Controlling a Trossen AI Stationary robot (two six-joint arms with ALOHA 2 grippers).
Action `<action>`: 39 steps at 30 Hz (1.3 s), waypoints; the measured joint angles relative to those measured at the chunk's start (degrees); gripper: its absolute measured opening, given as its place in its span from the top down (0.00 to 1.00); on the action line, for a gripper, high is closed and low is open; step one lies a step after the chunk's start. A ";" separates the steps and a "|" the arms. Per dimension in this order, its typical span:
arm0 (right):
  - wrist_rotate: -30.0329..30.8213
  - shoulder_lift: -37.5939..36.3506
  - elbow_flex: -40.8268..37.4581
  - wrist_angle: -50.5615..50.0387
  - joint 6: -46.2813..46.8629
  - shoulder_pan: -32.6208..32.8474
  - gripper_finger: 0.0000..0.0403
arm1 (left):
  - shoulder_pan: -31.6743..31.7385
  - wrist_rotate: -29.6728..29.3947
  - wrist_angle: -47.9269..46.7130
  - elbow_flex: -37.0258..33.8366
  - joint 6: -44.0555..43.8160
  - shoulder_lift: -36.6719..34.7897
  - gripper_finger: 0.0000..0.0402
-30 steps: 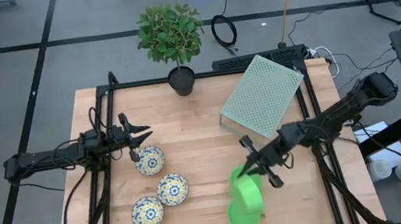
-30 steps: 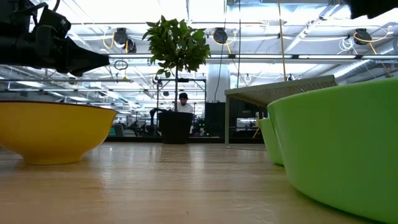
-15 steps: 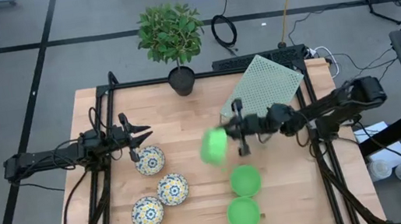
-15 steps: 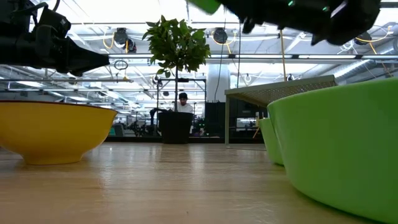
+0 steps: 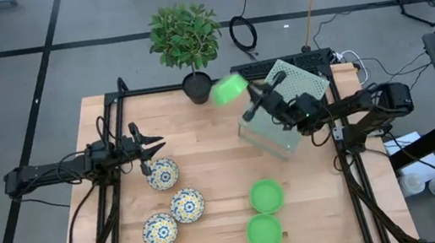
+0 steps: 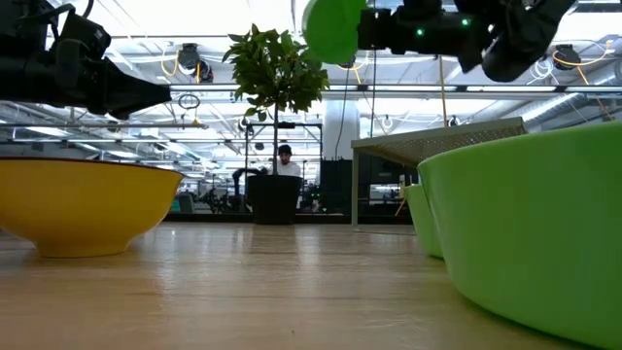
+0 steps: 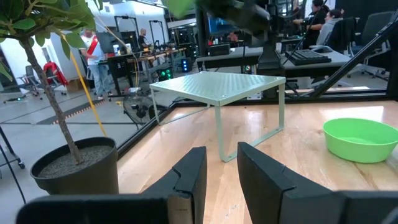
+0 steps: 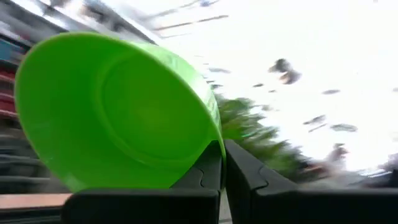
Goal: Pick & Place Mini bowls
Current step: Put the right green bowl on the shelf
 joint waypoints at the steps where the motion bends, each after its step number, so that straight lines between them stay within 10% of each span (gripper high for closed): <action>1: 1.08 0.00 0.65 0.78 -4.04 -0.57 1.00 | 0.01 0.01 0.00 0.00 -0.02 -0.02 0.77; 10: -0.57 -0.13 10.77 -5.97 -23.32 -10.42 1.00 | 0.00 0.02 0.00 0.00 0.00 0.00 0.77; 20: -12.90 -0.09 40.32 -53.10 -11.38 -21.41 1.00 | 0.02 0.02 0.00 0.00 -0.01 0.00 0.77; 29: -1.89 -0.02 65.99 -68.93 -15.16 -18.34 1.00 | 0.00 0.02 0.00 0.00 -0.02 0.00 0.77; 39: 11.54 -0.02 82.84 -95.29 3.03 -17.66 1.00 | 0.01 0.02 0.00 0.00 -0.01 0.00 0.77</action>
